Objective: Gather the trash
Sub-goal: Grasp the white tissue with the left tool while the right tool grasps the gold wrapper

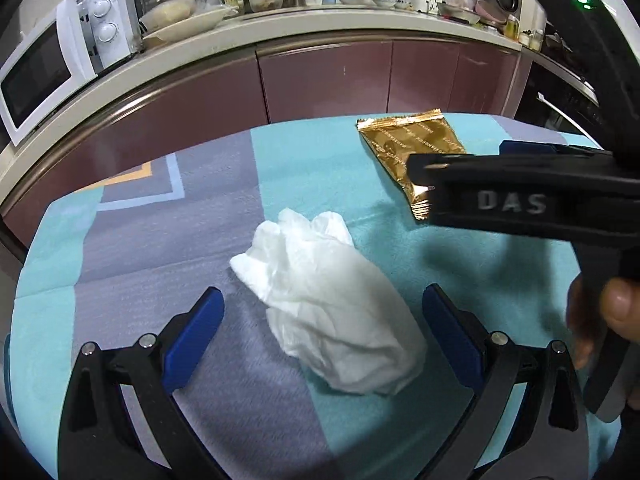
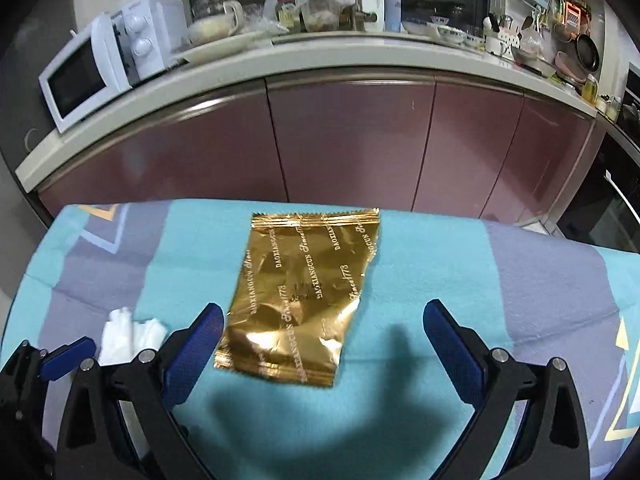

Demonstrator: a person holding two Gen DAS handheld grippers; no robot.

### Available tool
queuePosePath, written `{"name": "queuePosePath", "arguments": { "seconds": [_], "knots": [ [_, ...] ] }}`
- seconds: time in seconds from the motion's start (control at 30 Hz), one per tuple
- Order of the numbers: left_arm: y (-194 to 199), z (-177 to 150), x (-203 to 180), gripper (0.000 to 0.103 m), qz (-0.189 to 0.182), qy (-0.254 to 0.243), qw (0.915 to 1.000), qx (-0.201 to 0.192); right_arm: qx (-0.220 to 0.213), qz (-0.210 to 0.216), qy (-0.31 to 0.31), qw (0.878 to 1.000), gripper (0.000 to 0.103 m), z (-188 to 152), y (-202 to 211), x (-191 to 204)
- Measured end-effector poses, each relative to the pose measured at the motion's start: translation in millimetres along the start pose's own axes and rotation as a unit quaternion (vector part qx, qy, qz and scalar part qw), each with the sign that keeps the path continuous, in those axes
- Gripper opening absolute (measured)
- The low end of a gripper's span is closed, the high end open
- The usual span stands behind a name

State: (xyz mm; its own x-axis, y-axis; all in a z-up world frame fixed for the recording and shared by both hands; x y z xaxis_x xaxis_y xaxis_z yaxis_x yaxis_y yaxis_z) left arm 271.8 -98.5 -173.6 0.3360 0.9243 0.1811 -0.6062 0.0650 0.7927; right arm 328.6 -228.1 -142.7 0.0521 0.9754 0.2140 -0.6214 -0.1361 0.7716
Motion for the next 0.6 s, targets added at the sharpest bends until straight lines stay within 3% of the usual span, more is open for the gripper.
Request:
{"name": "queuePosePath", "arguments": {
  "seconds": [0.37, 0.5, 0.6],
  "knots": [
    [-12, 8, 7, 0.097, -0.005, 0.008, 0.9999, 0.010, 0.016, -0.012, 0.008, 1.000, 0.096, -2, -21, 4],
    [-12, 7, 8, 0.097, -0.006, 0.010, 0.9999, 0.008, -0.025, -0.012, -0.003, 1.000, 0.096, 5, 1, -3],
    [-13, 7, 8, 0.097, -0.003, 0.010, 0.9999, 0.009, -0.004, 0.004, -0.016, 1.000, 0.096, 7, -4, -5]
  ]
}}
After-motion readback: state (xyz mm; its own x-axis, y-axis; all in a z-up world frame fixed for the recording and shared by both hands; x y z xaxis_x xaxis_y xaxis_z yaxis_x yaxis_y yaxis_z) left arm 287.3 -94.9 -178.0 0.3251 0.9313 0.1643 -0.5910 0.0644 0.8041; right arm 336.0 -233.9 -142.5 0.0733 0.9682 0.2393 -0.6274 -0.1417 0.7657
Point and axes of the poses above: each gripper's, at about its wrist camera, not at the fingertips, and y roughly against the way its jaws point, x to its left, z to its top, the point moved 6 cm from there along -y, roughly the way its jaws point, and after that the axes turned 14 degrees about -y, right-handed, at the moved point
